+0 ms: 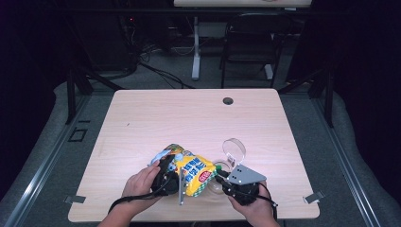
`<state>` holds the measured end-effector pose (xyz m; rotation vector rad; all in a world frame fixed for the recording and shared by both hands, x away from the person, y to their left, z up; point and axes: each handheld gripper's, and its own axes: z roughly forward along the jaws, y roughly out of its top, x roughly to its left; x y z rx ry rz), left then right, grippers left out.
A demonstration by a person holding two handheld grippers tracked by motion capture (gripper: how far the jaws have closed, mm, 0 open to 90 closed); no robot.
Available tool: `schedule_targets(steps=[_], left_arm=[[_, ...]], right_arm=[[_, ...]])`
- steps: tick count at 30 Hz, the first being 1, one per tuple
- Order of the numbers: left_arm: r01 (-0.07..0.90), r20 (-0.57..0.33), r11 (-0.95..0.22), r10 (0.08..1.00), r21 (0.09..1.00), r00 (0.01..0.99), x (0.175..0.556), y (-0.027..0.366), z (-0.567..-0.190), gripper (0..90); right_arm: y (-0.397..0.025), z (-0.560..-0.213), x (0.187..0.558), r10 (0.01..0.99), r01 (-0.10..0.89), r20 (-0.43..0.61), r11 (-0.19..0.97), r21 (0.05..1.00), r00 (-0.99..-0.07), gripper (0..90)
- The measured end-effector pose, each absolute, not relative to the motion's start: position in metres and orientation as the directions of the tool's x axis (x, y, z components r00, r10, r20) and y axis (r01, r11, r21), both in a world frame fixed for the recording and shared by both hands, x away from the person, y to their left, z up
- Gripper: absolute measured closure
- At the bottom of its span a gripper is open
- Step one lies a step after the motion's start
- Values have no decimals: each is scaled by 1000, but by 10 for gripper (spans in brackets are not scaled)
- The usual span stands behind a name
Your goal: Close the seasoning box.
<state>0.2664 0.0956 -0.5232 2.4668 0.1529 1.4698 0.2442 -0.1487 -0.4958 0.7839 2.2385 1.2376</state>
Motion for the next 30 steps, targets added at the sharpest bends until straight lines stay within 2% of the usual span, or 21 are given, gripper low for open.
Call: schedule_targets(steps=[30], left_arm=[[-59,909,-982,145,182,391,261,92,-520,600]], right_arm=[[-146,-499,243,664,249,-143,459,853,-734,827]])
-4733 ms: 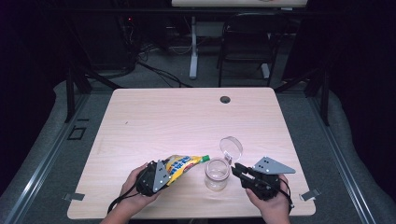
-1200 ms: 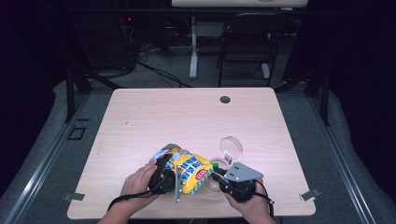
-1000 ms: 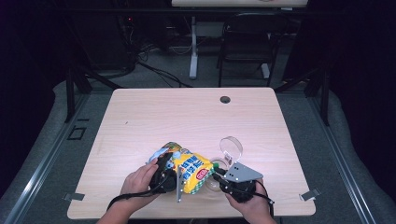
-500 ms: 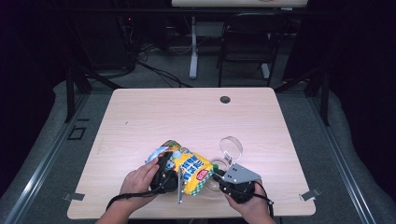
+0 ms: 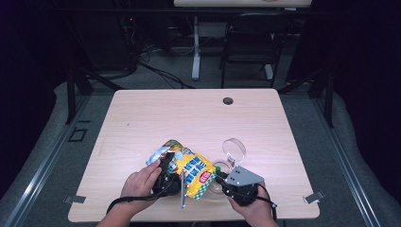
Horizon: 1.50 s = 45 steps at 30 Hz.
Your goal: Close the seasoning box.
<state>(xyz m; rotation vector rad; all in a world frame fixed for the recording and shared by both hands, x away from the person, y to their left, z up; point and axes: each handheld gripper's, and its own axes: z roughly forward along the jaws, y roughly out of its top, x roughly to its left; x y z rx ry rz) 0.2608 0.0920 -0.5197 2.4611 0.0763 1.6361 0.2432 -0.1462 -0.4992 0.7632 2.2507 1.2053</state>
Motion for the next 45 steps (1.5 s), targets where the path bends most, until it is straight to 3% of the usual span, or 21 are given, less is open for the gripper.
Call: schedule_targets(steps=[20,45], left_arm=[[-82,941,-992,60,92,333,257,89,-514,601],[-108,948,-992,25,63,319,250,86,-509,609]], right_arm=[[-143,-501,243,665,251,-156,474,844,-731,853],[-145,-502,244,685,268,-159,473,839,-711,880]])
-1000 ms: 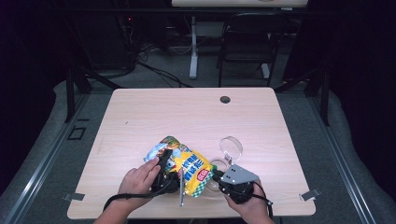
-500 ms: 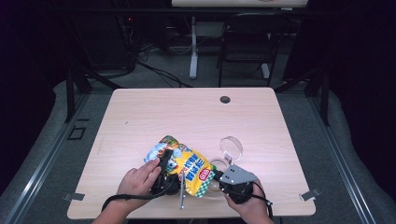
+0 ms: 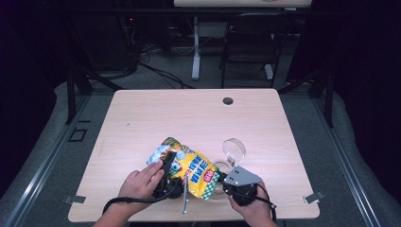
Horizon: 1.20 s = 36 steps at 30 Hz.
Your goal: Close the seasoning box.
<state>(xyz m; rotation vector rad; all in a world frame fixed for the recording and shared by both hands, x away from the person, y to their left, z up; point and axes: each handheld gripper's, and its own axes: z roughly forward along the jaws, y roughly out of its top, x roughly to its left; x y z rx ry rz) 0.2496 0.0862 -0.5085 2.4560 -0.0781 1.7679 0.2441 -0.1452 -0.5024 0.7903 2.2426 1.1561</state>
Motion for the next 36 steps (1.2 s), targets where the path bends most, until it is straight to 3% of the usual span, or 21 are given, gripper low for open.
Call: schedule_targets(steps=[14,36], left_arm=[[-126,949,-991,8,50,315,248,83,-506,611],[-154,946,-987,-89,-42,312,246,79,-497,613]], right_arm=[[-150,-503,246,698,300,-111,439,847,-708,882],[-153,-505,247,701,315,-99,435,844,-706,883]])
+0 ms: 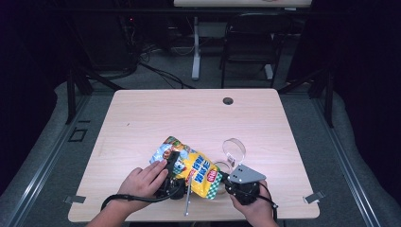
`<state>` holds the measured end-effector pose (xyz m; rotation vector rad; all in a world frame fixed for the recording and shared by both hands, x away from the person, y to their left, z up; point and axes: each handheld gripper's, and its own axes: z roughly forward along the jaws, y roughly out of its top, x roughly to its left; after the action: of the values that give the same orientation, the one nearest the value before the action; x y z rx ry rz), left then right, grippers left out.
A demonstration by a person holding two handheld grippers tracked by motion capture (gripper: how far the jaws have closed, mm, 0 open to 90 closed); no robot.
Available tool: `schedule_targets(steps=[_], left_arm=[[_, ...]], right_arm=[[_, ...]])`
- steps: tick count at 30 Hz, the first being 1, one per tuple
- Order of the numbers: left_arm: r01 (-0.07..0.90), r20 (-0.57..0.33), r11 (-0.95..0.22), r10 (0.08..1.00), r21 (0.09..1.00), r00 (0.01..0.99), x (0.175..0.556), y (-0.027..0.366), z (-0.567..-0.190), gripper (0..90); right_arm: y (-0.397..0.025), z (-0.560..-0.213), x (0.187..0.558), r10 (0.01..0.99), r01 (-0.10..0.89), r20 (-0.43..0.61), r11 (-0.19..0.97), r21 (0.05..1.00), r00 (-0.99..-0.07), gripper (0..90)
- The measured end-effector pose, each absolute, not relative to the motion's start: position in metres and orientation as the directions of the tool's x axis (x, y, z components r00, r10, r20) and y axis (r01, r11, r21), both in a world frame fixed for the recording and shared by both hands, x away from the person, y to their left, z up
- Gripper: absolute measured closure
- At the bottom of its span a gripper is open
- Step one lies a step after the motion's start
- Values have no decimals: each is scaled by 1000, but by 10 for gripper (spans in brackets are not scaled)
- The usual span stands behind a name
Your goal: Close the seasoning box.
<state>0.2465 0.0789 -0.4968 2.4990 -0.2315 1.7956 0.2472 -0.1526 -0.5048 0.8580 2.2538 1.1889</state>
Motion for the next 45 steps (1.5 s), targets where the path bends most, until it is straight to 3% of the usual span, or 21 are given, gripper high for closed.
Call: schedule_targets(steps=[45], left_arm=[[-182,938,-971,-203,-156,280,244,72,-482,635]], right_arm=[[-156,-504,246,706,315,-91,423,850,-703,884]])
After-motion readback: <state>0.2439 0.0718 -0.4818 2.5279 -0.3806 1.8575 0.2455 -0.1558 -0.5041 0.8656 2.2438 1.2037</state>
